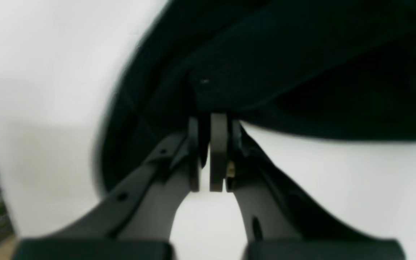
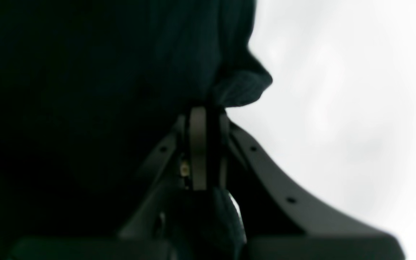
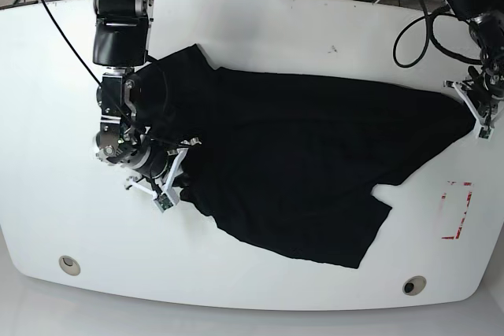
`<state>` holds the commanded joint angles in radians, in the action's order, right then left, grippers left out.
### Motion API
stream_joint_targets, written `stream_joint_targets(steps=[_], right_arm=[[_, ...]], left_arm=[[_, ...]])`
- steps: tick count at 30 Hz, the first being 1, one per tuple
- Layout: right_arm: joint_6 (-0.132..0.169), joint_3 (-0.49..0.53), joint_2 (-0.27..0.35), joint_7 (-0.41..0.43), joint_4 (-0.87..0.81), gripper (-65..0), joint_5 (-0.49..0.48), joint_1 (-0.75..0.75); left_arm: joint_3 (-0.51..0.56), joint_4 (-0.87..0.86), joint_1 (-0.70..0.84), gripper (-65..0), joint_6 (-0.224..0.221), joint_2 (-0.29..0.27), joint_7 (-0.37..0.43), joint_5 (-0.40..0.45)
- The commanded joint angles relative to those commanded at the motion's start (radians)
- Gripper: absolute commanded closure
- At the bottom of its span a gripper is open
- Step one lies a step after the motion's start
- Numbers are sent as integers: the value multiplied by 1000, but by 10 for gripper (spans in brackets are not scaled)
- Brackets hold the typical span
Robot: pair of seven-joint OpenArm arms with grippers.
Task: Layout the t-shirt on the table in an organized manner, then fold the t-shirt properly
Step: 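Pull the held edges apart and lay the shirt flat lengthwise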
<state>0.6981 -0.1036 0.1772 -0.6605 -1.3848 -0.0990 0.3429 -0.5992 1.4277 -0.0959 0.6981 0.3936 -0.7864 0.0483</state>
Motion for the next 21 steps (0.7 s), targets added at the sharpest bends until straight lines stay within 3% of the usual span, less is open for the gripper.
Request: stream_joint_targets(steps=[7,12,21], right_arm=[[0,0,43,-107,-196,0,2,5],[0,-34,75,-155,-288,0,2,8],[0,-80,155,-187,-304,0,2,26]], left_arm=[[86,118,-137,-4,0,28,-115,-3],[140,173,-233,-7,0,32,-126,0],[146,201,-390,-11,0,34,-227,-2]])
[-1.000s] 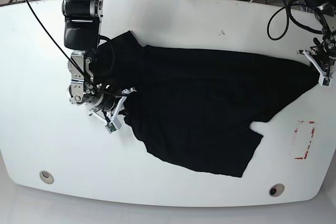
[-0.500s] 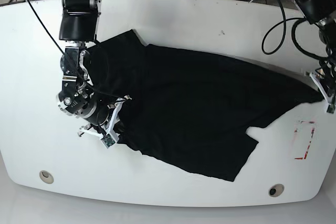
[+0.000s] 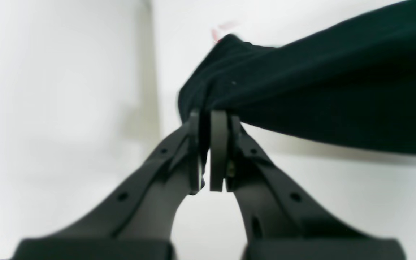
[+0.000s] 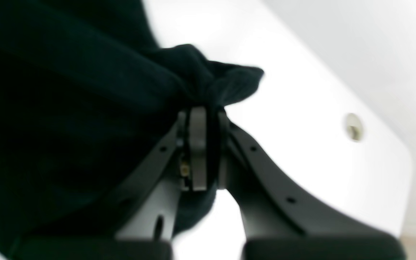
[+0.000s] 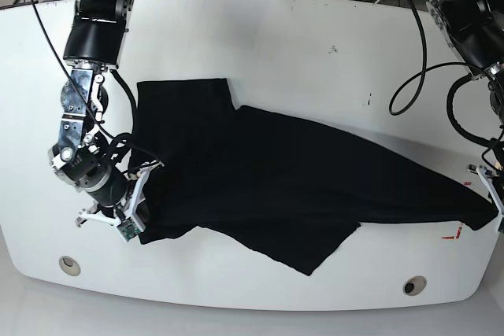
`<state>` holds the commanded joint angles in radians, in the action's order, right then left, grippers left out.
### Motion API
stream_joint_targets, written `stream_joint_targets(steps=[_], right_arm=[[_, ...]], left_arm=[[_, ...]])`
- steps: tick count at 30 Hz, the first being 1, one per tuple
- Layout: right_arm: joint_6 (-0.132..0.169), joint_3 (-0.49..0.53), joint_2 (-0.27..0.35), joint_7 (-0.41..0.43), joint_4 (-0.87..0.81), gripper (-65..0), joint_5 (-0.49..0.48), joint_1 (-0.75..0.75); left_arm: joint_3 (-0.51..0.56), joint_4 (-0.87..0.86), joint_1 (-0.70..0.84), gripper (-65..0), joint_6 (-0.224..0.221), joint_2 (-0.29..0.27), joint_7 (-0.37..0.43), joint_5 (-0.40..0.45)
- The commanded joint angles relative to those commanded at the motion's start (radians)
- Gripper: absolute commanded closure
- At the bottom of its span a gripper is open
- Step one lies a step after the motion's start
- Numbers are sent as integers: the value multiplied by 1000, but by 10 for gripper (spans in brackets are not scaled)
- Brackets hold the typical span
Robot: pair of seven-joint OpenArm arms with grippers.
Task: Layout the t-shirt on the table in an organized manner, then fold the t-shirt properly
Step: 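Pull the held edges apart and lay the shirt flat lengthwise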
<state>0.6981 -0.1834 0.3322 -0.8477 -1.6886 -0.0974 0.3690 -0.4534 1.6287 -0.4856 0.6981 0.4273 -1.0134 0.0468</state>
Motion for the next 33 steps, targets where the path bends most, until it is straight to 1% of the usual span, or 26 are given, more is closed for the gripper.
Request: stream_joint_targets(steps=[2,6,12,14,18,20,23,27,32,33], right_arm=[[0,-21,11,-8,-3,0,0,0],[0,-60,38,-17,-8,0,0,-2],[0,-69,58,-23,-8,0,0,-8],[0,-69,58,-23,-9,0,0,-18],[0,-86,58,-23,-48,0,0,-35],[0,-91,58,-23,-52,0,0,-43],[0,-92,58,-23,-51,0,0,-43],[0,-89,55,-17,-6,0,0,-35],[0,-89,49,14,72,0,0,2],[0,-89,49,20,83,0,0,3]], left_arm=[[14,0,-21,-11,0,0,-5,-2],[80,-2,-57,-11,0,0,-5,0],[146,-2,-63,-11,0,0,-8,0],[153,-2,-63,-11,0,-2,-11,2],[153,6,-64,-11,0,0,-52,0],[153,6,-66,-11,0,2,-60,0],[153,0,-64,-11,0,31,-60,-2],[153,-41,-66,-11,0,38,-43,-5],[153,-117,-95,-11,0,38,32,-3],[153,-124,-95,-11,0,38,37,-3]])
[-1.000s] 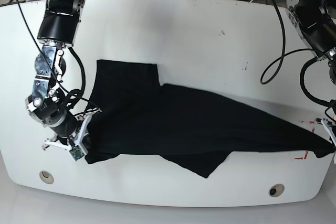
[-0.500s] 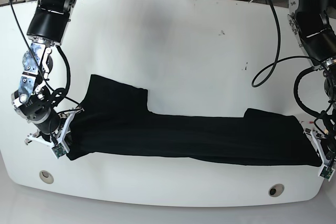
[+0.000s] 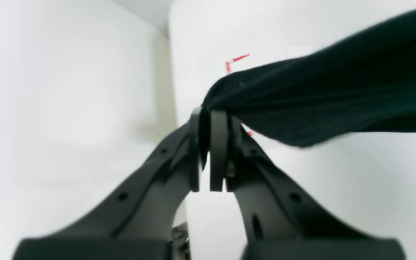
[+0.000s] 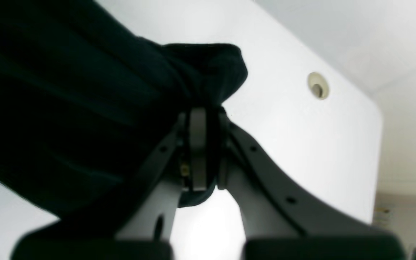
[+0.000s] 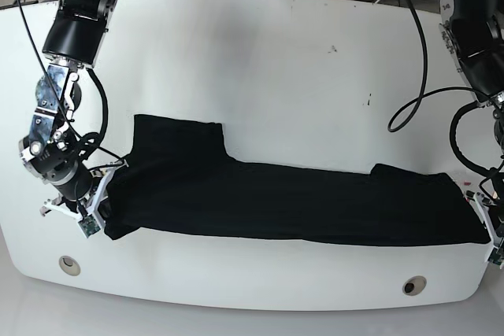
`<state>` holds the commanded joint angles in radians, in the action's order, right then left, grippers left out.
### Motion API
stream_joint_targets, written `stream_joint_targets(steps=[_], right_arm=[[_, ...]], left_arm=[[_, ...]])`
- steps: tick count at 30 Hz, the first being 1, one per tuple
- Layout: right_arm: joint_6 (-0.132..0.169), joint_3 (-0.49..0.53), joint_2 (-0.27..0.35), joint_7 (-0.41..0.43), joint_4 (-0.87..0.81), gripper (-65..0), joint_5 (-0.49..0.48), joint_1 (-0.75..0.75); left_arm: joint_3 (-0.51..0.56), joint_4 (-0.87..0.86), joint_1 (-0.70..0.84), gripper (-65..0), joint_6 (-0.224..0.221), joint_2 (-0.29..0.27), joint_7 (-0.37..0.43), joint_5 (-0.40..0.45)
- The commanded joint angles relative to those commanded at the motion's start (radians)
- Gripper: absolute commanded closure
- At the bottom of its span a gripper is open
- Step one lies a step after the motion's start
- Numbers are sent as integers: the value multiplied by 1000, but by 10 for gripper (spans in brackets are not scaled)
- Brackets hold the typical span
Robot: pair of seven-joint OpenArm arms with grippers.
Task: Layout the t-shirt on the table in an organized manner, then fold the t-shirt properly
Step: 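Pull the held edges apart and lay the shirt flat lengthwise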
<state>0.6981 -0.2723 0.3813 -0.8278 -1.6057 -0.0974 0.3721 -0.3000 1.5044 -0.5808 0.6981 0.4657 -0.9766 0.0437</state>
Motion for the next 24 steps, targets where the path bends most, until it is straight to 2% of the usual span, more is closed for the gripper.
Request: stream_joint_targets(steps=[11,16,18,24], right_arm=[[0,2,0,64,120,0,0,61],[0,2,-21,167,259,0,0,106],[0,3,-28,213,324,0,0,120],[0,3,-31,334,526,0,0,193]], left_arm=[[0,-68,-48,-13,0,-2,17,-2],[0,-143,-48,-14,0,-29,100,3],[0,-181,-48,-36,0,-37,137,3],[0,-301,-48,-265,0,-49,293,-2]])
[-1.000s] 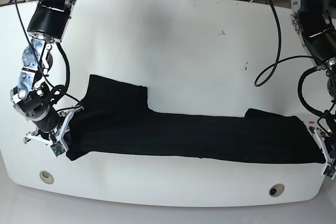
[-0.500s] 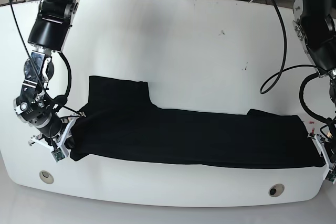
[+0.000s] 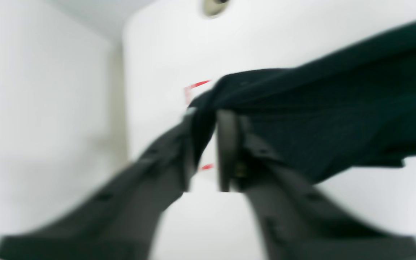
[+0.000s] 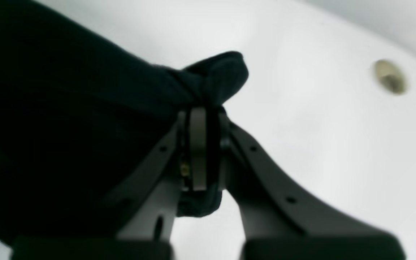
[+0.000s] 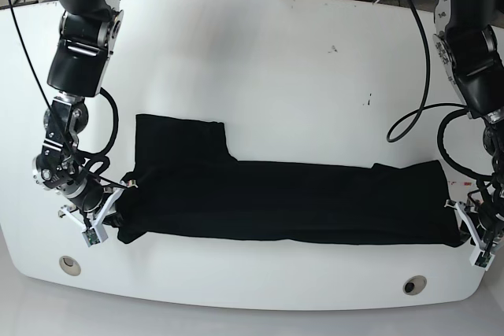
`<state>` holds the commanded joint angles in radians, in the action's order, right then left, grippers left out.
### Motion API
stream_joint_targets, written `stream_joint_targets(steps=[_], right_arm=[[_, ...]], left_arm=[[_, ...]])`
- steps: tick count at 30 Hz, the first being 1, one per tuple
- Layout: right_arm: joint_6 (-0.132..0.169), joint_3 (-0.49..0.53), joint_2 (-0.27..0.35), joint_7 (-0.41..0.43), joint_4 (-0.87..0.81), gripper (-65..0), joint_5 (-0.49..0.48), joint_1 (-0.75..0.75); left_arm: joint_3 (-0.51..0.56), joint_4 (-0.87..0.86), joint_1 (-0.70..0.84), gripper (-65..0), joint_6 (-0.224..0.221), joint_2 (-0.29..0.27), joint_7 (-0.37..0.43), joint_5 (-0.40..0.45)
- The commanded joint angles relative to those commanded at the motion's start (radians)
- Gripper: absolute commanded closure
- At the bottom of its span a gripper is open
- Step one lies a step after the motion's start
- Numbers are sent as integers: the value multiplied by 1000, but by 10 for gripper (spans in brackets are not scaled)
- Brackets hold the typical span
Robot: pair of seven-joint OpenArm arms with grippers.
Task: Layout the t-shirt on the table in an organized manner, then fold the t-shirt properly
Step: 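Pull the held edges apart and lay the shirt flat lengthwise, then open both grippers to release the shirt and lift them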
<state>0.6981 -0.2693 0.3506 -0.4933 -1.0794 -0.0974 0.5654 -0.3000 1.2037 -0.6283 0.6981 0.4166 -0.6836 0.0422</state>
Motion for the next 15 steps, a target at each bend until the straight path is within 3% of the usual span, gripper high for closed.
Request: stream_joint_targets(steps=[8,12,14,15], right_arm=[[0,0,6,100,172,-30,2,72],[0,0,6,100,172,-247,2,74],[0,0,6,98,170,-428,2,69],[0,0,8,98,166,-471,2,63]], left_arm=[[0,-149,-40,-354,-27,12,129,0],[0,-230,-86,-385,-25,43,135,0],[0,-232,-91,-413,-24,58,132,-2],[0,-232,-91,-424,-22,60,130,-2]])
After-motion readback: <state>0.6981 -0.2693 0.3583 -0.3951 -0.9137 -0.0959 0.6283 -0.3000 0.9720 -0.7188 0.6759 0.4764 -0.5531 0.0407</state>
